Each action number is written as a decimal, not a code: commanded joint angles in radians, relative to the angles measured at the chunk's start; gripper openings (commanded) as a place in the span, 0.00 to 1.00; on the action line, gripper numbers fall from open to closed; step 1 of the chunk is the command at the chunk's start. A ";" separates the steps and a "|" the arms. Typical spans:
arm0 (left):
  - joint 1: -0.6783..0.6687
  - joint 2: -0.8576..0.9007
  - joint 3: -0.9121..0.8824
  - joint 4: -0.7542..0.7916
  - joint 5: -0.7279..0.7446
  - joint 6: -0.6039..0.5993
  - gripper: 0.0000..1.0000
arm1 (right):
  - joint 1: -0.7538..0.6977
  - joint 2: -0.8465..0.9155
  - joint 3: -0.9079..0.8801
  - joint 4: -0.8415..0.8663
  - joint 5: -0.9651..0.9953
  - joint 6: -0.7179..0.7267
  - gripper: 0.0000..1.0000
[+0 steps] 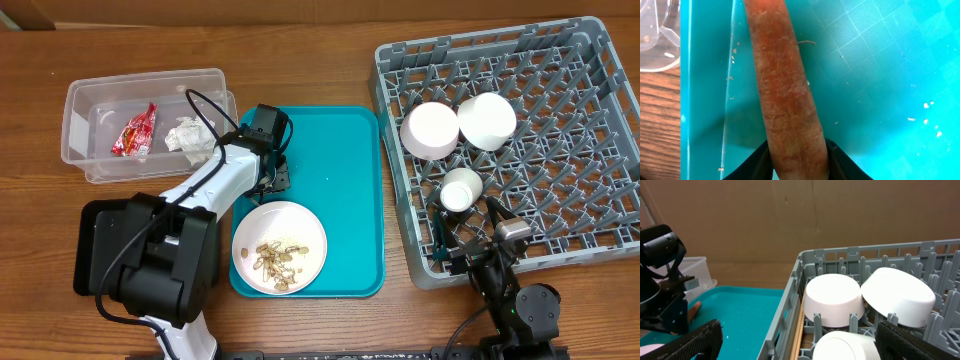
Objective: Sort waste into correct bins and load items into the dishwasher
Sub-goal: 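Carry the carrot with left gripper and release it on the black tray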
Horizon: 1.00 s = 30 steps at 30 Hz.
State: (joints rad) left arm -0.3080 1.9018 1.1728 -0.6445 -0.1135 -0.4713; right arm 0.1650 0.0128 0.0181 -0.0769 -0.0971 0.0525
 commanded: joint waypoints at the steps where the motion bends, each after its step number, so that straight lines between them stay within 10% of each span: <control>1: -0.005 0.007 0.010 -0.011 -0.011 -0.008 0.47 | -0.003 -0.010 -0.010 0.003 -0.002 0.005 1.00; 8: 0.020 0.007 0.029 -0.015 -0.035 -0.064 0.68 | -0.003 -0.010 -0.010 0.003 -0.002 0.005 1.00; 23: 0.021 -0.002 0.081 -0.031 0.024 -0.052 0.21 | -0.003 -0.010 -0.010 0.003 -0.002 0.005 1.00; 30: 0.018 -0.072 0.229 -0.279 0.010 -0.049 0.19 | -0.003 -0.010 -0.010 0.003 -0.002 0.005 1.00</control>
State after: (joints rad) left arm -0.2920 1.8965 1.3327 -0.8810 -0.0975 -0.5213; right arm 0.1650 0.0128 0.0181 -0.0772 -0.0975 0.0521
